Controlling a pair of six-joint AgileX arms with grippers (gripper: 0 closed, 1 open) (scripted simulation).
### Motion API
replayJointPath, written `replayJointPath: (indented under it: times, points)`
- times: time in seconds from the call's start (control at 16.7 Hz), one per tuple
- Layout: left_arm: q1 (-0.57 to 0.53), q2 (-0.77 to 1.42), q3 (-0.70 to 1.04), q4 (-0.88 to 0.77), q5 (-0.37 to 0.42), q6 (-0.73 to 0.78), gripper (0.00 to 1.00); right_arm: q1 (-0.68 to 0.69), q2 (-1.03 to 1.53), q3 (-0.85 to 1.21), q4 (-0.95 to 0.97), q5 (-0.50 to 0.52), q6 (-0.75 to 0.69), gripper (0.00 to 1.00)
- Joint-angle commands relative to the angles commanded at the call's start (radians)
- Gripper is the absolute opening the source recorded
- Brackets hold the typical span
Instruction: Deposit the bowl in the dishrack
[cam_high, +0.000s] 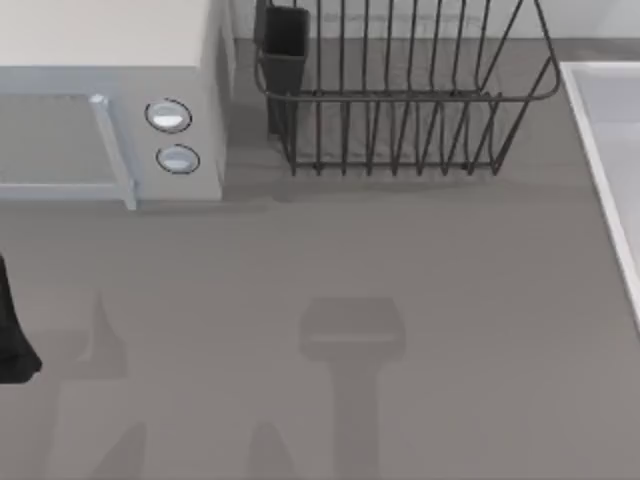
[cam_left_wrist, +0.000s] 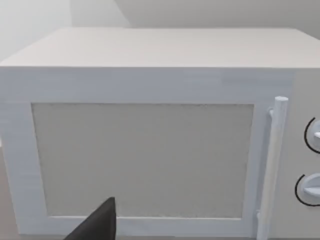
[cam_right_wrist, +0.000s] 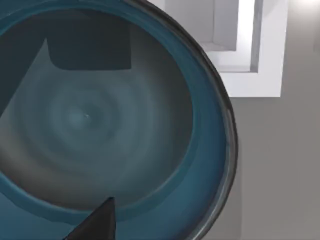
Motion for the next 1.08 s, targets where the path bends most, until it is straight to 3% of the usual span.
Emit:
replayJointPath:
  times: [0.3, 0.66, 1.08]
  points:
    - [0.0, 0.0, 0.0, 0.0, 0.0, 0.0, 1.0, 0.014, 0.089, -0.129, 0.226, 0.002, 0.015, 1.0]
    - [0.0, 0.0, 0.0, 0.0, 0.0, 0.0, 1.0, 0.016, 0.104, -0.15, 0.257, 0.002, 0.018, 1.0]
    - [0.0, 0.0, 0.0, 0.0, 0.0, 0.0, 1.0, 0.016, 0.104, -0.15, 0.257, 0.002, 0.018, 0.47]
